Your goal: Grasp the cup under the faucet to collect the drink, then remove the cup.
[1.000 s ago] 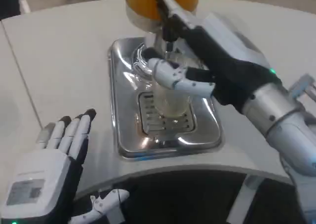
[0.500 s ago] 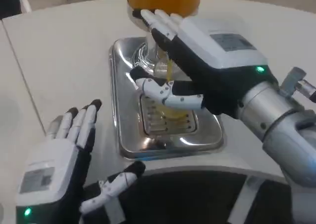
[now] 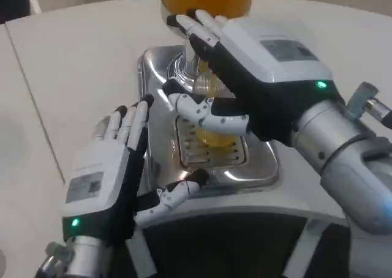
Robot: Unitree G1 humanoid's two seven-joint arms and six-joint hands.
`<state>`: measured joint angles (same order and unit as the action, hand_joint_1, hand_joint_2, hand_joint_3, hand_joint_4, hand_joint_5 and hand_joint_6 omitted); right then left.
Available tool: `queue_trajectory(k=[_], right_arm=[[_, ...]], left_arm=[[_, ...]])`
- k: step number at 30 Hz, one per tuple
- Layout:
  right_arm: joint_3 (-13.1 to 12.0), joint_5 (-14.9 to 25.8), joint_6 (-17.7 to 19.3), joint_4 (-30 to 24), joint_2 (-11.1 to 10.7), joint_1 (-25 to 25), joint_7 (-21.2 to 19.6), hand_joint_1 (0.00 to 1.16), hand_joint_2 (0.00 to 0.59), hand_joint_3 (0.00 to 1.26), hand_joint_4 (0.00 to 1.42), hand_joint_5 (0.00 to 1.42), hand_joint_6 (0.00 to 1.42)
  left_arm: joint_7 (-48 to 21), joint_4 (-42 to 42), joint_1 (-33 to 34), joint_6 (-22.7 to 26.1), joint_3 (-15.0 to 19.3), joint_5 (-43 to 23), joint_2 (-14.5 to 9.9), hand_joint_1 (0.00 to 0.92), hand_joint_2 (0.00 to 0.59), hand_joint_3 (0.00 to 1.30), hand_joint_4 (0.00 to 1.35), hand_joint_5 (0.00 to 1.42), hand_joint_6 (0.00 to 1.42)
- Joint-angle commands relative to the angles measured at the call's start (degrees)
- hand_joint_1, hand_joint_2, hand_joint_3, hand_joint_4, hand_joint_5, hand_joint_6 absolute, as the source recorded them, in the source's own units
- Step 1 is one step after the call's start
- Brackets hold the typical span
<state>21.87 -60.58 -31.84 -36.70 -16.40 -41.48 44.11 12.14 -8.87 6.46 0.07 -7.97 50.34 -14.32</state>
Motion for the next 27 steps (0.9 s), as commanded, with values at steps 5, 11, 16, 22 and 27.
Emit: queue_trajectory(k=[5, 11, 16, 22, 27], right_arm=[[-0.57, -0.94, 2.74, -0.18, 0.49, 1.54, 2.03, 0.27, 0.494, 0.06, 0.0, 0.0, 0.08], [-1.45, -1.85, 3.05, -1.32, 0.83, 2.52, 3.18, 0.27, 0.498, 0.06, 0.0, 0.0, 0.08], [-2.42, -2.12, 3.56, -2.05, 0.9, 3.44, 3.69, 0.29, 0.496, 0.04, 0.0, 0.0, 0.08], [-4.72, -3.14, 2.69, -3.88, 2.9, 7.13, 1.02, 0.3, 0.496, 0.04, 0.0, 0.0, 0.07], [-6.16, -5.19, 5.01, -8.63, 6.51, 14.73, -7.92, 0.35, 0.524, 0.02, 0.0, 0.0, 0.05]], left_arm=[[2.04, 4.42, 3.73, 2.37, -2.54, 1.66, 0.65, 0.276, 0.099, 0.0, 0.0, 0.0, 0.01], [2.2, 6.48, 6.56, 2.46, -3.45, 0.31, 1.31, 0.28, 0.094, 0.0, 0.0, 0.0, 0.01], [2.69, 7.35, 7.73, 2.35, -4.18, -0.43, 1.63, 0.281, 0.093, 0.0, 0.0, 0.0, 0.01], [2.97, 7.96, 8.41, 2.42, -4.78, -1.06, 1.85, 0.282, 0.092, 0.0, 0.0, 0.0, 0.01], [2.73, 8.28, 8.9, 2.89, -5.11, -1.51, 2.14, 0.282, 0.091, 0.0, 0.0, 0.0, 0.01]])
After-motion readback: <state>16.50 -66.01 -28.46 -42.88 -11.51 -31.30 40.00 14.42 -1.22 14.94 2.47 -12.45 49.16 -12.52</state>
